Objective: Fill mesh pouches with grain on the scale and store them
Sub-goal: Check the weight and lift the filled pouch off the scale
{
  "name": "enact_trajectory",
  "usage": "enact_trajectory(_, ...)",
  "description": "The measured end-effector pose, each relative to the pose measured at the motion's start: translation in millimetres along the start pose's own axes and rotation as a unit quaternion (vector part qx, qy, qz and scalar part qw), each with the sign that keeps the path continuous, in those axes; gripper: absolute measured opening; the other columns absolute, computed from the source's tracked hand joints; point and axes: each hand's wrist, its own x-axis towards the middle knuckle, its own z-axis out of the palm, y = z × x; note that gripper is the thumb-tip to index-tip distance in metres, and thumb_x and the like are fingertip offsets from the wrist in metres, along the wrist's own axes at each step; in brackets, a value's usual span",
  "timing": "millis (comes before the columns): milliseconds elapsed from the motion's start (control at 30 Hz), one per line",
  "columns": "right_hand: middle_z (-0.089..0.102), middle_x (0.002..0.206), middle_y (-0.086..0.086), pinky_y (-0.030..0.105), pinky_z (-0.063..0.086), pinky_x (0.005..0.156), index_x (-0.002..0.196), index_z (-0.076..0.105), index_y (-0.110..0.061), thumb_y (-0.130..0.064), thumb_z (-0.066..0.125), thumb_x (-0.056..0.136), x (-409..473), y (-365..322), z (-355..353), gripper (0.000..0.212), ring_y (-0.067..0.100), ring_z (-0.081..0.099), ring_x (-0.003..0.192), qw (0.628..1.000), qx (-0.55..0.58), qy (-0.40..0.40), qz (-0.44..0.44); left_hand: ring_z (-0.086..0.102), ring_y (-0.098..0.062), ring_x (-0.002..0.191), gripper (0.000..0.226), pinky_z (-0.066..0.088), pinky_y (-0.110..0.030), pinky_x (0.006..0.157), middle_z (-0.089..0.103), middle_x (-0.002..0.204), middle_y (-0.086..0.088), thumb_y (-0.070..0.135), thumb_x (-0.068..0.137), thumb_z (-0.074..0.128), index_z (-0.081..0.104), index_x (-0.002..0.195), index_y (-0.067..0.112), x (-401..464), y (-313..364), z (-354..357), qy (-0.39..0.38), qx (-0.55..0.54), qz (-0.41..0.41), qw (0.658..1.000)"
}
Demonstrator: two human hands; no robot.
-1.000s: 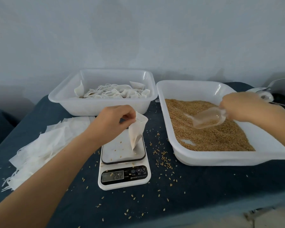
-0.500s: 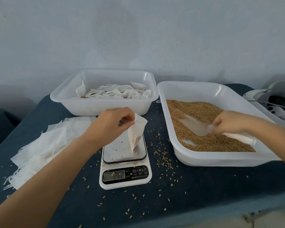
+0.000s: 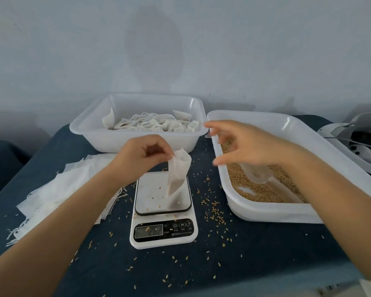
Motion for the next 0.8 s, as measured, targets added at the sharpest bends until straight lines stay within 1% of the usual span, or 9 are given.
enact_trajectory(67,0.034,0.145,-0.022,0.015,0.038,0.099,0.146,0.015,-0.046,-0.041,0.081,0.069,24,-30,20,0.102,-0.009,0.037,0.125,0.991,-0.024,-0.117,-0.057,0.066,-0.009,0.075,0.019,0.052,-0.019,0.074,0.07,0.075,0.004,-0.01,0.077,0.064,0.062,0.077,0.008,1,3,-2,0.012,-0.093,0.001,0.996)
enact_trajectory(133,0.042,0.144,-0.011,0.02,0.04,0.1,0.147,0.027,-0.034,-0.041,0.078,0.073,46,-46,35,0.091,0.004,0.042,0.126,0.986,-0.04,-0.138,-0.085,0.067,-0.009,0.077,0.013,0.053,-0.019,0.072,0.07,0.075,0.004,-0.004,0.074,0.065,0.059,0.077,0.007,0,4,-5,0.04,-0.164,0.0,0.986)
enact_trajectory(200,0.062,0.113,-0.006,0.02,0.045,0.082,0.124,0.057,-0.025,-0.036,0.075,0.079,63,-53,41,0.05,0.009,0.056,0.101,0.99,-0.024,-0.095,-0.098,0.068,-0.012,0.078,0.012,0.054,-0.022,0.071,0.069,0.08,0.003,0.0,0.076,0.065,0.059,0.081,0.008,-2,2,-8,0.069,-0.196,-0.008,0.978)
enact_trajectory(267,0.059,0.079,-0.008,0.021,0.04,0.06,0.088,0.066,-0.024,-0.035,0.074,0.08,74,-54,46,0.016,0.006,0.054,0.072,0.995,0.001,-0.065,-0.081,0.068,-0.015,0.081,0.016,0.055,-0.026,0.073,0.067,0.089,0.007,0.001,0.082,0.064,0.06,0.091,0.014,-7,-6,-10,0.111,-0.181,-0.028,0.977)
enact_trajectory(367,0.042,0.059,-0.008,0.02,0.027,0.048,0.059,0.049,-0.021,-0.033,0.075,0.079,85,-54,54,0.035,0.003,0.038,0.052,0.998,-0.013,-0.036,-0.059,0.066,-0.017,0.088,0.019,0.055,-0.037,0.082,0.065,0.093,0.019,0.012,0.087,0.064,0.06,0.099,0.025,-14,-23,-15,0.184,-0.124,-0.076,0.972)
enact_trajectory(467,0.038,0.059,-0.004,0.027,0.023,0.05,0.057,0.038,-0.019,-0.027,0.07,0.081,90,-58,71,0.041,0.009,0.033,0.055,0.996,-0.077,-0.005,-0.044,0.066,-0.01,0.084,0.016,0.055,-0.034,0.083,0.067,0.093,0.019,0.014,0.087,0.064,0.062,0.095,0.027,-23,-39,-20,0.23,-0.095,-0.107,0.963)
enact_trajectory(600,0.049,0.068,0.0,0.027,0.031,0.053,0.071,0.054,-0.014,-0.025,0.063,0.086,89,-61,105,0.02,0.02,0.049,0.07,0.989,-0.149,-0.025,-0.01,0.066,-0.008,0.08,0.017,0.055,-0.023,0.074,0.068,0.085,0.014,0.008,0.088,0.061,0.063,0.09,0.025,-36,-50,-16,0.257,-0.109,-0.117,0.953)
enact_trajectory(733,0.046,0.064,-0.001,0.028,0.028,0.049,0.062,0.044,-0.018,-0.026,0.063,0.085,79,-67,115,0.031,0.017,0.043,0.06,0.988,-0.145,-0.048,-0.012,0.066,-0.009,0.082,0.015,0.054,-0.021,0.074,0.068,0.089,0.01,0.007,0.089,0.059,0.062,0.092,0.021,-45,-54,-11,0.251,-0.117,-0.128,0.952)
enact_trajectory(800,0.046,0.066,-0.002,0.028,0.029,0.05,0.068,0.049,-0.015,-0.028,0.064,0.084,72,-68,115,0.025,0.015,0.042,0.059,0.989,-0.132,-0.065,-0.007,0.066,-0.009,0.081,0.014,0.054,-0.024,0.076,0.068,0.089,0.009,0.005,0.089,0.058,0.062,0.092,0.019,-50,-56,-8,0.247,-0.116,-0.126,0.954)
